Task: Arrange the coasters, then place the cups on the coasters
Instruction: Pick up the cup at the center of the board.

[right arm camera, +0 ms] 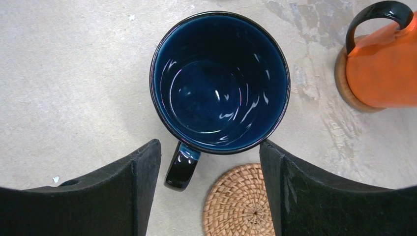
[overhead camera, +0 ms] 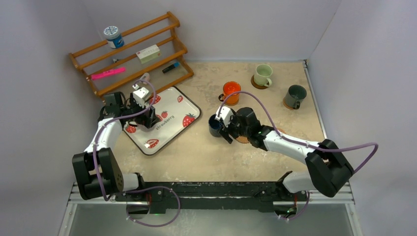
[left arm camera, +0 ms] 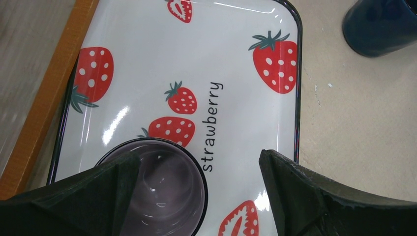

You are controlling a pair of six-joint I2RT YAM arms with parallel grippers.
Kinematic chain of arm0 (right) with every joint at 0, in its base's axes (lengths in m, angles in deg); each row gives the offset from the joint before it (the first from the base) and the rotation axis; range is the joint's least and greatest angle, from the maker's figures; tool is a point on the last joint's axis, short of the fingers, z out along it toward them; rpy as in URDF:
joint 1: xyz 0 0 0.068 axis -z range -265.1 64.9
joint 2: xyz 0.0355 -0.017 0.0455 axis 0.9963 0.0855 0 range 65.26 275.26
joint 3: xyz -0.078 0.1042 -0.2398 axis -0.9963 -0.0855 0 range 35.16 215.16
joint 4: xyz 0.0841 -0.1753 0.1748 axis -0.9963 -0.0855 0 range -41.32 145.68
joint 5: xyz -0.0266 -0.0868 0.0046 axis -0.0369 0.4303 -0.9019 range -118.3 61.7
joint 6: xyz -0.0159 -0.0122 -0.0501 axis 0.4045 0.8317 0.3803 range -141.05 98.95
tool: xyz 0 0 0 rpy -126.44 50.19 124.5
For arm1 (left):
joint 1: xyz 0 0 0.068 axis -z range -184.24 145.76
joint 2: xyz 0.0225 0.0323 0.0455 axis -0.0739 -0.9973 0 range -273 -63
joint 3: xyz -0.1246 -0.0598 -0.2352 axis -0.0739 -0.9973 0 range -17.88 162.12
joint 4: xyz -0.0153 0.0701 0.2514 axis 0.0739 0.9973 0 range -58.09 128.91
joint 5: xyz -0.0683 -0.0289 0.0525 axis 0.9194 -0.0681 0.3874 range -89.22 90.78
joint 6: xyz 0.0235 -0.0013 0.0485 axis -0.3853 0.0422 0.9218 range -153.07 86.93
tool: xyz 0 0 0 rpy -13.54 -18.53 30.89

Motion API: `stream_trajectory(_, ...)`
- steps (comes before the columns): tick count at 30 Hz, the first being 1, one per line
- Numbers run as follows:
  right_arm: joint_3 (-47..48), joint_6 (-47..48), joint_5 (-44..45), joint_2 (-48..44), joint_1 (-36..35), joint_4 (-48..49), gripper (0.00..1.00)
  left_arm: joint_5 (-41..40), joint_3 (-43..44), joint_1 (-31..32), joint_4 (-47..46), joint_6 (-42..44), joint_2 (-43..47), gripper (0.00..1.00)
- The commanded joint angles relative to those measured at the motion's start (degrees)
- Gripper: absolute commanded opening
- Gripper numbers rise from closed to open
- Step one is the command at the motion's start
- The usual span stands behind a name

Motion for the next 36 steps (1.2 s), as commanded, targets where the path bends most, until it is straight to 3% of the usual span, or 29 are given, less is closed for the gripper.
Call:
stream_trajectory(1, -0.1, -2.3, -1.3, 0.6, 0.6, 3.3, 0.73, 0.8, -0.5, -0.2, -3.0, -1.5, 1.4, 1.00)
stream_trajectory(8, 0.3, -4.2, 0.2, 3.2, 1.5, 4.9, 0.63, -0.2, -2.3, -0.2, -4.5, -1.6, 4.9, 1.00)
stream_trajectory(31, -1.1, -4.8, -2.5, 2.2, 2.3, 8.4, 0.37, 1.2, -1.7, -0.2, -2.9, -0.4, 3.2, 1.00)
stream_trajectory(36, -1.4, -4.9, -3.1, 1.7, 2.3, 8.8, 0.24, 1.4, -1.4, -0.2, -2.5, -0.2, 2.5, 1.00)
